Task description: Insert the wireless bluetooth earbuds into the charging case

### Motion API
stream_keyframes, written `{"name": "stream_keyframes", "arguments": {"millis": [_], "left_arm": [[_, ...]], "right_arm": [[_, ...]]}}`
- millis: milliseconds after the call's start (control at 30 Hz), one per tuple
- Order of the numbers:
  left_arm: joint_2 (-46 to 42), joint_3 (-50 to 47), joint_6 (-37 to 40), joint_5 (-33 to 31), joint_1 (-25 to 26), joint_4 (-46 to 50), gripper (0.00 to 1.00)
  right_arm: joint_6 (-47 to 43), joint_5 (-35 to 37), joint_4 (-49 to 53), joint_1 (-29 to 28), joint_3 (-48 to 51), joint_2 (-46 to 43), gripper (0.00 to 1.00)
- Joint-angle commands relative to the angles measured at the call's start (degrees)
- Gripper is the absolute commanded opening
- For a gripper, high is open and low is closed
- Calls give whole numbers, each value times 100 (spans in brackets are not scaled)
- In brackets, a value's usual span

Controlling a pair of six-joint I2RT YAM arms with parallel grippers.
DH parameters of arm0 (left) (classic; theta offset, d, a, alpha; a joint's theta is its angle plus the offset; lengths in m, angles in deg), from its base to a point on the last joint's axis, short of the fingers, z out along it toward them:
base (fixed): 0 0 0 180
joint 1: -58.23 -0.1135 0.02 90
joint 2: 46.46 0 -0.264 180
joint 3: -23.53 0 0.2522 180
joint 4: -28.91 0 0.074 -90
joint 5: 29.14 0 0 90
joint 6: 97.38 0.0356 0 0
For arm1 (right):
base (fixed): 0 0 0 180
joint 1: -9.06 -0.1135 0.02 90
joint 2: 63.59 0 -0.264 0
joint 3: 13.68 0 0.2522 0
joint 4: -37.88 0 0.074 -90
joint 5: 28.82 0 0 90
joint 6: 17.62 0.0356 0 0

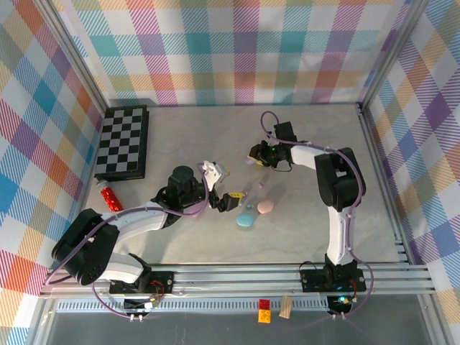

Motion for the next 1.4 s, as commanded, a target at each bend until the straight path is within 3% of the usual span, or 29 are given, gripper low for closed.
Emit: {"name": "stream_keyframes", "arguments": {"millis": [0,233,400,700,867,1367], "left_arm": [[-253,-79,212,-69,58,354,100],[-392,300,1058,-15,261,1740,100],[-291,677,1839,-221,619,2696,100],[519,1402,2995,-854,1125,3945,98],[1139,1796,3516,-1167,1338,4438,91],[2146,2350,4134,-1448,1419,4886,79]], "right_arm": [[-85,13,229,-26,-357,342,23],[-337,300,447,103,-365,26,58],[-595,497,512,371,422,-976,70],[-589,525,400,1002,2368,-3029,72],[-572,587,517,1224,3021,-3762,72],[-525,517,530,1349,3238,-4026,72]]}}
